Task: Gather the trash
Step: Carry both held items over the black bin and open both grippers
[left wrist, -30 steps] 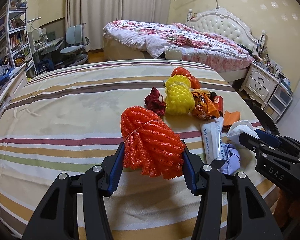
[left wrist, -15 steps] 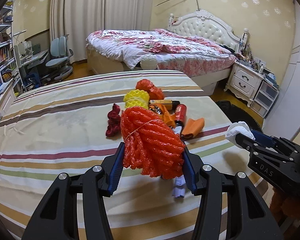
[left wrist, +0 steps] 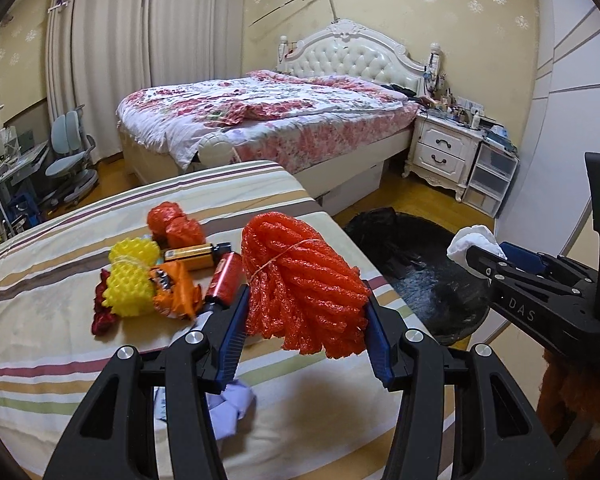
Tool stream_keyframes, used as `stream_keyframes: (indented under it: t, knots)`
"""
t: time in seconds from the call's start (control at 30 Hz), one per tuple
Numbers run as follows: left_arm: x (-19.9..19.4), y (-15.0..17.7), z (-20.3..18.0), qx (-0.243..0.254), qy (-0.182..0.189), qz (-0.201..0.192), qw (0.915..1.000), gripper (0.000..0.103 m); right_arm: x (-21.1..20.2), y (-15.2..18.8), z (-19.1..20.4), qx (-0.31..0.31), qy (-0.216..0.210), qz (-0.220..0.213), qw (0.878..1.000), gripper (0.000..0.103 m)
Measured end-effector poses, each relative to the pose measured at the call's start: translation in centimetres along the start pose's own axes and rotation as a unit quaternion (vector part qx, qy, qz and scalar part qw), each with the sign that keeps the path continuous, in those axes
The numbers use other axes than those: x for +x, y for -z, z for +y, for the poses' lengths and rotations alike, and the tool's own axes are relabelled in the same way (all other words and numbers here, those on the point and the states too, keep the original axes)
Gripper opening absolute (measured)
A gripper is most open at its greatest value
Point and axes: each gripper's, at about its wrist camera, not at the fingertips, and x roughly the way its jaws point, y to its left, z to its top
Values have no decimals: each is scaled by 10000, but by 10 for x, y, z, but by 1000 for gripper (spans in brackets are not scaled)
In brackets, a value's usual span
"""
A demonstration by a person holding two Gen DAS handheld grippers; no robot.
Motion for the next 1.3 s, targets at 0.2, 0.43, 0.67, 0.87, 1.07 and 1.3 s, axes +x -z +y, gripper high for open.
stream_keyframes:
  t: [0.2,0.43,0.67,0.87,1.07,1.3]
  knots:
    - [29,-8,-27,123,91,81,9999,52,17,-5,-22,106,154,33,9998,44]
    - [60,-17,-51,213,119,203,9995,52,34,-6,-38,191,236,98,9995,44]
    - [85,-25,-73,455,56,242,9987,52,52,-10,-55,336,236,179,9990,44]
    - [106,-28,-85,507,38,404,9979,52,62,-11,-66,426,239,226,9986,44]
    - [116,-33,-89,527,58,470,9975,52,68,-11,-72,476,300,251,9981,44]
    - [121,-37,-88,419,34,509,9978,68,73,-13,-78,539,317,249,9977,55]
